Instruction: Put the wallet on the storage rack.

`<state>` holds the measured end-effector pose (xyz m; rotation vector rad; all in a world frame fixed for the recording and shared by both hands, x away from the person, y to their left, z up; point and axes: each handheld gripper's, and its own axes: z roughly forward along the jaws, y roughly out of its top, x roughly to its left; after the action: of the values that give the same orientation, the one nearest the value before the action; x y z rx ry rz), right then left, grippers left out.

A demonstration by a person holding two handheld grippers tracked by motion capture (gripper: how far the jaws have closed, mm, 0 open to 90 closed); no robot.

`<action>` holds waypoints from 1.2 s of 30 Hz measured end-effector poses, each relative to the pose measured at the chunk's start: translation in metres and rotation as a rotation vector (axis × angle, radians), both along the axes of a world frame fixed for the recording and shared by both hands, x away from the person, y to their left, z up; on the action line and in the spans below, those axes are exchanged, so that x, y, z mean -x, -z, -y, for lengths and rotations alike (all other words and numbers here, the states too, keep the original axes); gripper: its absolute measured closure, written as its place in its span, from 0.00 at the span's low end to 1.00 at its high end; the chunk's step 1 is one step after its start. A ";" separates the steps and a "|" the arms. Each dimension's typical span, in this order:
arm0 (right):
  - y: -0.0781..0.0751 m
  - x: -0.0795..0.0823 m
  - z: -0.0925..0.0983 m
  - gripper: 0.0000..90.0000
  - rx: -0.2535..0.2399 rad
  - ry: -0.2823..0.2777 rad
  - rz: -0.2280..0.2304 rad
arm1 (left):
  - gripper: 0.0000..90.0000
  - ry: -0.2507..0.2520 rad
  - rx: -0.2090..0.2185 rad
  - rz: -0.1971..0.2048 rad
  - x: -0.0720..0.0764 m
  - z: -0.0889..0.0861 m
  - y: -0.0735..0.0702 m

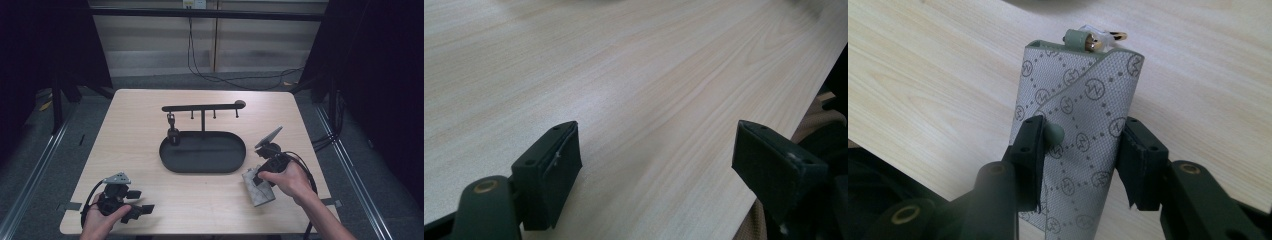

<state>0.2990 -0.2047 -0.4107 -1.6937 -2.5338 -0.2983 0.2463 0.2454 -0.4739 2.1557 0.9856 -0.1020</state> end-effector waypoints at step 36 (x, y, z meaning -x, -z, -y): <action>-0.045 -0.031 0.002 0.63 -0.023 0.044 0.018 | 0.22 0.010 0.006 0.005 0.001 0.001 0.000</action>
<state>0.3301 -0.2066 -0.3661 -1.7488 -2.4981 -0.3463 0.2454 0.2442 -0.4736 2.1547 0.9709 -0.1038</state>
